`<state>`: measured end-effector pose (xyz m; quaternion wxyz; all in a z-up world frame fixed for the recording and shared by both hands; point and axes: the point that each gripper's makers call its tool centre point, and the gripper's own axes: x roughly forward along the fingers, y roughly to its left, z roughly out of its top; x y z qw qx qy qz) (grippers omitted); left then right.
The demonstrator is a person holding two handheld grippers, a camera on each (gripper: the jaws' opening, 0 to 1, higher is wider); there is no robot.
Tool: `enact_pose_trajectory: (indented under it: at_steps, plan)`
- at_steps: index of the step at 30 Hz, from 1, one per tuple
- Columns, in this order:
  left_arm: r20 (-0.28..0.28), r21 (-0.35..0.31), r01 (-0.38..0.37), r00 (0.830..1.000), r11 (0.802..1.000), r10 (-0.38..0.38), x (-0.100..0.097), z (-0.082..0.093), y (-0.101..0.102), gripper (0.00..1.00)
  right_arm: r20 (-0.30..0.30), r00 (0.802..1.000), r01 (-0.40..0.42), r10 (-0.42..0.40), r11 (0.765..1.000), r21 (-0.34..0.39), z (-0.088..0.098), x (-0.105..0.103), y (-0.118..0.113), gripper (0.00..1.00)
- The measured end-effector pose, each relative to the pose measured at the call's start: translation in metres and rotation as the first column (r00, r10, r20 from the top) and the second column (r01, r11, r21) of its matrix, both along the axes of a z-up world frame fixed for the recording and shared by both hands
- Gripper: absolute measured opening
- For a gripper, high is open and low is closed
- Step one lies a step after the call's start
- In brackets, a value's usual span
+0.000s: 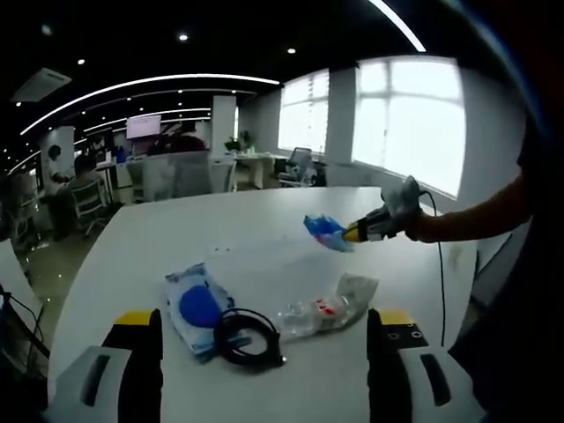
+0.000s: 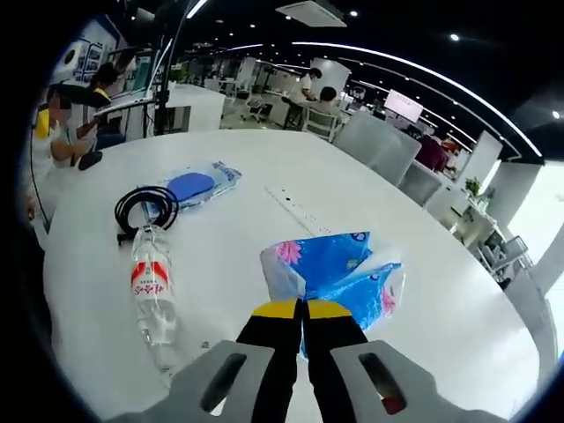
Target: Arrange the tabletop items into an orderly group along one side of the table until the central work area is clear of visible clutter.
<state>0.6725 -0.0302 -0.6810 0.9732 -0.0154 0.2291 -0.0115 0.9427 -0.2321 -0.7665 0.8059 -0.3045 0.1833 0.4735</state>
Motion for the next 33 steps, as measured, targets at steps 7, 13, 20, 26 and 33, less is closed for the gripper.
enact_pose_trajectory:
  at_steps: [7,13,20,26,33]
  plan:
    - [-0.010,0.002,0.008,1.000,1.000,-0.008,0.003,-0.003,-0.003,0.94,-0.007,0.998,0.058,-0.058,0.998,-0.019,-0.009,0.008,-0.017,0.00]
    - [-0.018,0.002,0.015,1.000,1.000,-0.015,0.006,-0.006,-0.005,0.94,-0.018,0.995,0.096,-0.097,0.994,-0.044,-0.019,0.011,-0.032,0.00]
    - [-0.012,-0.002,0.021,1.000,1.000,-0.021,0.009,-0.005,-0.007,0.94,-0.028,0.992,0.120,-0.122,0.991,-0.062,-0.028,0.013,-0.041,0.00]
    - [-0.019,-0.001,0.021,1.000,1.000,-0.021,0.008,-0.006,-0.005,0.93,-0.055,0.988,0.138,-0.143,0.987,-0.078,-0.040,0.014,-0.047,0.00]
    - [-0.033,0.003,0.022,0.999,1.000,-0.022,0.004,-0.009,-0.006,0.93,-0.055,0.990,0.119,-0.127,0.985,-0.126,-0.047,0.007,-0.048,0.00]
